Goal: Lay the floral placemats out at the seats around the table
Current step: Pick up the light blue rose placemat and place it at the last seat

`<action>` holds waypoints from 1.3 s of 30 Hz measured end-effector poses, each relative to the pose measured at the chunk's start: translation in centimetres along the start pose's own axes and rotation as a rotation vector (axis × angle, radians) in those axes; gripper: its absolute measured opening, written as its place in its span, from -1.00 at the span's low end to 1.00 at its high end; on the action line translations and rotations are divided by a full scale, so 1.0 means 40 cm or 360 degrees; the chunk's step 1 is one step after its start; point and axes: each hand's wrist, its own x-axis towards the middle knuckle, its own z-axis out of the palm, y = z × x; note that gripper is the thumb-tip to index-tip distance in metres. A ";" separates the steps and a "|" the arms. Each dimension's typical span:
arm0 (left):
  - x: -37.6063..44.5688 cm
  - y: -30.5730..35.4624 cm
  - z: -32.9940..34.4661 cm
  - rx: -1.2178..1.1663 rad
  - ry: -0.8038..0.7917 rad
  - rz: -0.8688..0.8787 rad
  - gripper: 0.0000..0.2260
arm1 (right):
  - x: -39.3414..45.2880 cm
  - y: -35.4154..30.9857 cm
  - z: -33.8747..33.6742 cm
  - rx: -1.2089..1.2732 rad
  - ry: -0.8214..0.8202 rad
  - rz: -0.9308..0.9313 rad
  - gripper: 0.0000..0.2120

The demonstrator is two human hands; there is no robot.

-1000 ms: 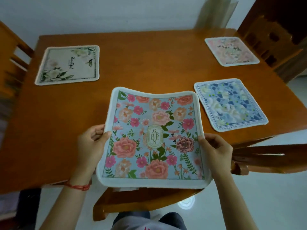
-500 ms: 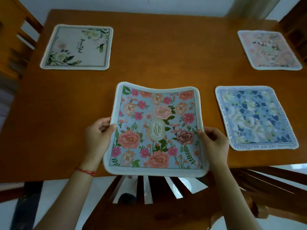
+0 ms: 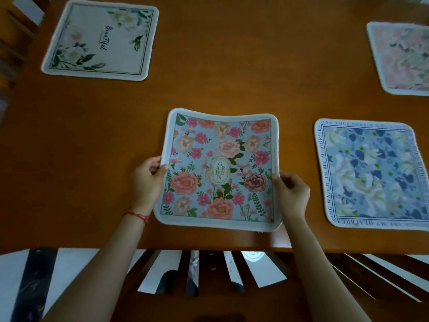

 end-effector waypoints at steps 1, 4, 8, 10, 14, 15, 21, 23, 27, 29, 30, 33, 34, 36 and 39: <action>0.002 -0.003 0.005 0.0012 0.0004 -0.0011 -0.79 | 0.005 0.001 0.005 -0.0005 0.0001 0.0001 -0.95; 0.006 -0.018 0.011 0.0031 -0.0002 -0.0038 -0.79 | 0.021 0.009 0.017 -0.0044 0.0007 0.0020 -0.97; 0.009 -0.034 0.013 0.0064 -0.0018 -0.0050 -0.77 | 0.033 0.014 0.027 -0.0113 0.0020 0.0031 -0.94; 0.009 -0.037 0.011 0.0088 -0.0009 -0.0062 -0.76 | 0.036 0.018 0.029 -0.0165 0.0011 0.0036 -0.91; 0.014 -0.047 0.003 0.0111 0.0055 -0.0029 -0.73 | 0.037 0.030 0.022 -0.0346 0.0028 -0.0032 -0.82; 0.013 -0.049 0.001 0.0109 0.0054 -0.0026 -0.72 | 0.036 0.032 0.020 -0.0359 0.0035 -0.0050 -0.80; -0.035 -0.043 0.008 -0.0169 -0.0174 -0.0095 -0.63 | 0.012 0.018 0.035 -0.0249 -0.0076 -0.0071 -0.79; -0.045 -0.040 0.011 -0.0235 -0.0216 -0.0123 -0.61 | 0.006 0.016 0.043 -0.0198 -0.0117 -0.0043 -0.76; -0.034 -0.007 0.010 -0.0419 -0.0240 -0.0211 -0.56 | 0.009 -0.001 0.053 -0.0160 -0.0156 -0.0082 -0.79; -0.021 0.012 0.009 -0.0473 -0.0226 -0.0206 -0.62 | 0.013 -0.008 0.058 -0.0184 -0.0148 -0.0109 -0.79; -0.019 0.021 0.009 -0.0471 -0.0228 -0.0189 -0.64 | 0.016 -0.007 0.060 -0.0193 -0.0135 -0.0106 -0.80; -0.009 0.014 0.009 -0.0487 -0.0184 -0.0213 -0.63 | 0.019 0.006 0.067 -0.0230 -0.0120 -0.0071 -0.75; -0.009 0.008 0.008 -0.0497 -0.0176 -0.0247 -0.61 | 0.018 0.014 0.068 -0.0243 -0.0123 -0.0065 -0.70; -0.016 -0.001 0.008 -0.0516 -0.0173 -0.0269 -0.62 | 0.011 0.019 0.066 -0.0236 -0.0126 -0.0072 -0.69; -0.042 -0.008 0.008 -0.0538 -0.0179 -0.0251 -0.65 | -0.004 0.025 0.056 -0.0250 -0.0115 -0.0091 -0.72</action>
